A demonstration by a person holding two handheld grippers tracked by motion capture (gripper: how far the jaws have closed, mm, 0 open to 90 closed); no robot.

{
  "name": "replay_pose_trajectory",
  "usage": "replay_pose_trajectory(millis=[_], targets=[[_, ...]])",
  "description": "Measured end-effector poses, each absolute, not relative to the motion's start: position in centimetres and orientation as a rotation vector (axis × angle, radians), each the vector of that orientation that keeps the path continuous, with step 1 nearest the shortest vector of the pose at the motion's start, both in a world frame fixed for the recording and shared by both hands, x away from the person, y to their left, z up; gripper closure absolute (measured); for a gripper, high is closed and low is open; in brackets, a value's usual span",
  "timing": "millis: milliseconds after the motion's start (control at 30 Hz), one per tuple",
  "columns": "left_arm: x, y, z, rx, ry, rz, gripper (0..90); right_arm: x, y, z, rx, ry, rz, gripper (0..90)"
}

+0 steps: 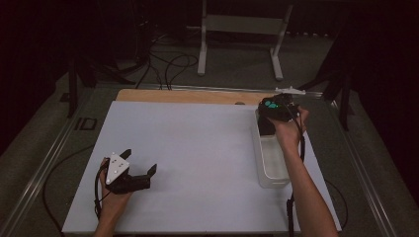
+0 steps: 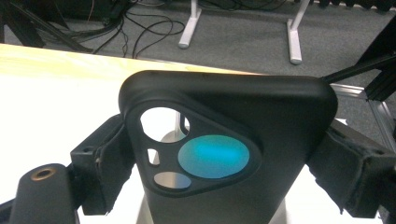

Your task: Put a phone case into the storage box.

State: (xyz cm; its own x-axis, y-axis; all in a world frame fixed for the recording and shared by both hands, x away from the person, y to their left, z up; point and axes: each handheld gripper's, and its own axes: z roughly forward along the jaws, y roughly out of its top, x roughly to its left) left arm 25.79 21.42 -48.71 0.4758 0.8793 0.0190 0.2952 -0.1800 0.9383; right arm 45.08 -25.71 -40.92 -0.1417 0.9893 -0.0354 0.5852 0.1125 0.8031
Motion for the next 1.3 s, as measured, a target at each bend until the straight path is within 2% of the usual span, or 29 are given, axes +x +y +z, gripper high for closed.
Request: replay_pose_trajectory(millis=[1300], targets=[[25.8,21.4,-48.7,1.723,1.010,0.726,0.8,47.0,-25.8,-43.1,1.587,1.824,0.833,12.5]])
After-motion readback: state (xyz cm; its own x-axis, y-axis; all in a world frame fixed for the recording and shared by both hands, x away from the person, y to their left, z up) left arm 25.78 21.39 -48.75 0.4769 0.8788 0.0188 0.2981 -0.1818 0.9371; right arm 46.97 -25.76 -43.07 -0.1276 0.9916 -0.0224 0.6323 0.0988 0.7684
